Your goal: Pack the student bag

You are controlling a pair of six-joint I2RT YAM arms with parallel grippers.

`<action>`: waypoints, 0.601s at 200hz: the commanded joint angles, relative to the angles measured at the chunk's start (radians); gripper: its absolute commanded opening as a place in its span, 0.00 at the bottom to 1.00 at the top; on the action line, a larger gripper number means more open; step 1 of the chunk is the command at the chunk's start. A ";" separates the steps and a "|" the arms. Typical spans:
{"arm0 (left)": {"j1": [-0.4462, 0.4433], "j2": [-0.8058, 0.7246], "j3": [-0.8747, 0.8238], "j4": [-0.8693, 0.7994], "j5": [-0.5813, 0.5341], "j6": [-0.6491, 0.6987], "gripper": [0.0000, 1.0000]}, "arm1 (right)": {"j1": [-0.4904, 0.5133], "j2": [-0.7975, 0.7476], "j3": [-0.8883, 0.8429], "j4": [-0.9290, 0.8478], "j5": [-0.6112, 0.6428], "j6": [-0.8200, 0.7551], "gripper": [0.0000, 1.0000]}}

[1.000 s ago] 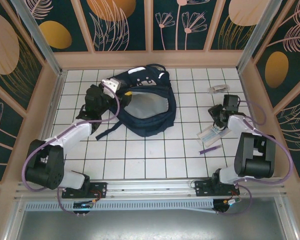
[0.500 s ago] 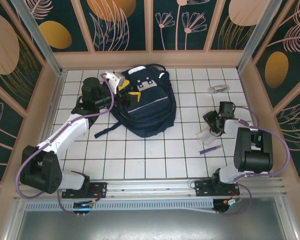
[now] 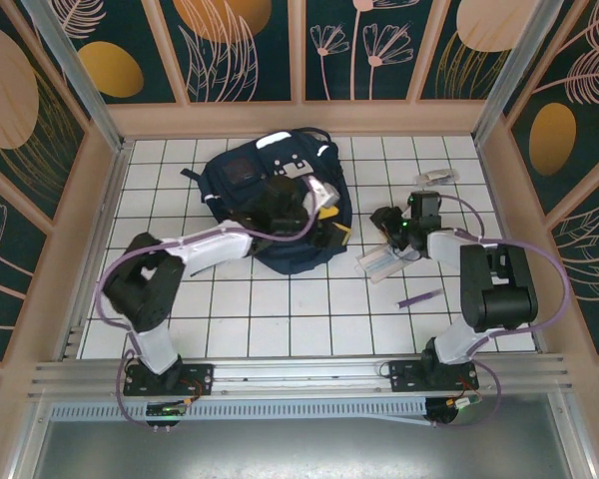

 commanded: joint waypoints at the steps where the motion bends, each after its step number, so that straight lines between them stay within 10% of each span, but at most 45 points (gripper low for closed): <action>1: -0.068 0.092 0.113 -0.021 -0.052 0.116 0.79 | -0.119 -0.069 0.042 -0.117 -0.049 -0.025 0.48; 68: -0.178 0.431 0.468 -0.220 -0.145 0.231 0.67 | -0.401 -0.226 -0.133 -0.268 -0.075 -0.093 0.48; 120: -0.179 0.611 0.621 -0.341 -0.119 0.205 0.45 | -0.414 -0.102 -0.168 -0.197 -0.176 -0.162 0.33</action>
